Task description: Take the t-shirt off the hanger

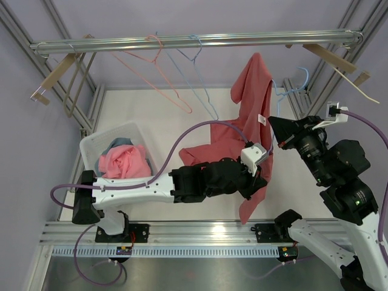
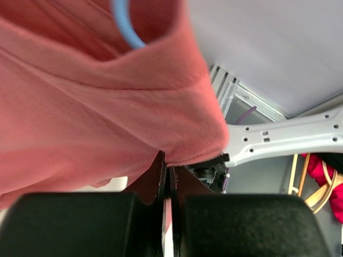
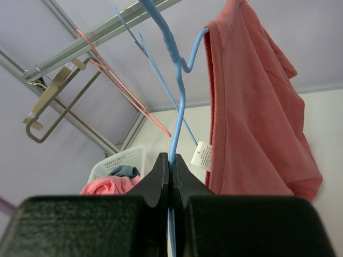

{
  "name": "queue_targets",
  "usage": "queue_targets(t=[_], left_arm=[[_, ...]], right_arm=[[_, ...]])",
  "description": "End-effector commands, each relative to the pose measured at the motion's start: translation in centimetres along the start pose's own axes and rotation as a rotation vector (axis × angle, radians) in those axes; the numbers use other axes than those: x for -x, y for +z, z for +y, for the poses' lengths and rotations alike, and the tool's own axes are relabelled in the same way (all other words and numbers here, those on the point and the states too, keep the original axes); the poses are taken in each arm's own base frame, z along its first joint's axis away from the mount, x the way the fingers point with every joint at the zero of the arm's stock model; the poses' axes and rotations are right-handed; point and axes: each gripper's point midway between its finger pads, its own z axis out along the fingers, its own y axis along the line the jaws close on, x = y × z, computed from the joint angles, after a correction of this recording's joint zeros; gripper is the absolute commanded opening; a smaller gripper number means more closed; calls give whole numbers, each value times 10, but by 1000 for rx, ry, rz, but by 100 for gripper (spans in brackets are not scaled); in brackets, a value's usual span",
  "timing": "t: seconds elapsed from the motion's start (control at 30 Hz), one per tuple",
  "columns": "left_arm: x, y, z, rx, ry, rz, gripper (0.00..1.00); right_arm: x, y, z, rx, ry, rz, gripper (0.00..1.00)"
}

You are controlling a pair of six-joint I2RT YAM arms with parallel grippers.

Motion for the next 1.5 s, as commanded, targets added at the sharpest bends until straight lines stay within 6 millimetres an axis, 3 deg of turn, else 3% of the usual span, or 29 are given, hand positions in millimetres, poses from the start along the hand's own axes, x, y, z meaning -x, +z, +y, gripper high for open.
queue_targets(t=[0.0,0.1,0.27,0.4,0.47,0.53,0.6,0.63,0.7,0.73,0.8,0.97,1.0,1.07,1.1,1.2,1.33,1.47], left_arm=[[18,-12,-23,-50,21,-72,0],[-4,-20,-41,-107,7,-24,0],[-57,-33,-57,-152,-18,85,0],[-81,-43,-54,-150,-44,135,0],[-95,-46,-55,-159,-30,171,0],[-97,-53,-47,-121,-6,185,0],[-83,-60,-38,-83,14,143,0],[-70,-69,-35,-77,37,114,0],[-44,-79,-33,-50,57,51,0],[-31,-87,-32,-46,82,23,0],[0,-99,-31,-28,110,-56,0],[60,-115,-32,23,171,-199,0],[81,-121,-33,41,174,-249,0],[96,-117,-34,68,228,-282,0],[116,-121,-36,86,228,-334,0],[144,-115,-29,172,279,-420,0],[172,-103,-13,238,324,-486,0],[187,-92,10,315,331,-515,1]], right_arm=[[42,2,18,46,-12,-134,0],[51,18,23,40,-18,-154,0],[77,39,27,12,-22,-240,0],[105,43,40,22,-25,-292,0],[109,47,41,14,-40,-287,0],[113,35,49,48,-39,-275,0],[99,26,54,106,-33,-233,0],[102,4,64,173,-10,-242,0],[87,-11,65,220,5,-217,0],[93,-33,68,254,21,-245,0],[90,-59,67,281,31,-249,0],[98,-112,69,339,33,-282,0],[103,-128,71,359,37,-307,0],[107,-146,76,396,34,-317,0],[110,-158,79,418,31,-327,0],[114,-182,86,473,32,-331,0],[113,-193,83,466,32,-330,0],[108,-205,87,522,46,-339,0]])
